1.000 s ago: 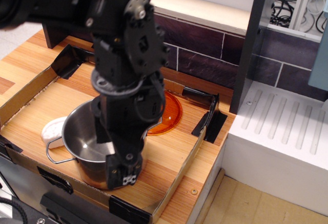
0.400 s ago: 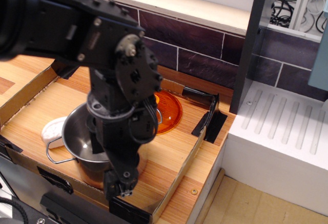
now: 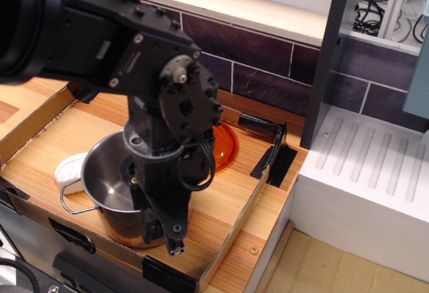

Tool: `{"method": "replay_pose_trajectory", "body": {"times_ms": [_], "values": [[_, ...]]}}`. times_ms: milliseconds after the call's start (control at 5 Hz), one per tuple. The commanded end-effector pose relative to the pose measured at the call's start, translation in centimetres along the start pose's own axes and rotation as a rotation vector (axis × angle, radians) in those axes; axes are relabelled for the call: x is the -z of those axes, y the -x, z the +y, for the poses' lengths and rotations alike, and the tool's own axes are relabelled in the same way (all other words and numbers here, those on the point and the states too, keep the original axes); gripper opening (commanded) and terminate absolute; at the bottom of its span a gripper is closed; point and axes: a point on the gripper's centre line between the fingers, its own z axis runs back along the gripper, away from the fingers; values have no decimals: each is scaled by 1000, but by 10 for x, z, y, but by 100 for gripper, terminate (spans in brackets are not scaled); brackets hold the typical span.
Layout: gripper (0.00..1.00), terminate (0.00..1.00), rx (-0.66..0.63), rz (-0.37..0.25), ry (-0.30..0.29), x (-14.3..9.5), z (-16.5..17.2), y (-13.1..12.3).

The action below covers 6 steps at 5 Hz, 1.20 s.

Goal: Topple metal pot

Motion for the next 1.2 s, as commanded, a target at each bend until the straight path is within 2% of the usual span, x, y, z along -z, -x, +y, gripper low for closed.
{"method": "replay_pose_trajectory", "body": {"times_ms": [0, 200, 400, 800, 1000], "values": [[0, 0, 2, -4, -5, -4, 9, 6], [0, 0, 9, 12, 43, -7, 10, 6], [0, 0, 33, 15, 130, -17, 14, 2], [0, 0, 21, -26, 388, -55, 27, -12], [0, 0, -28, 27, 600, -60, 32, -13]]}}
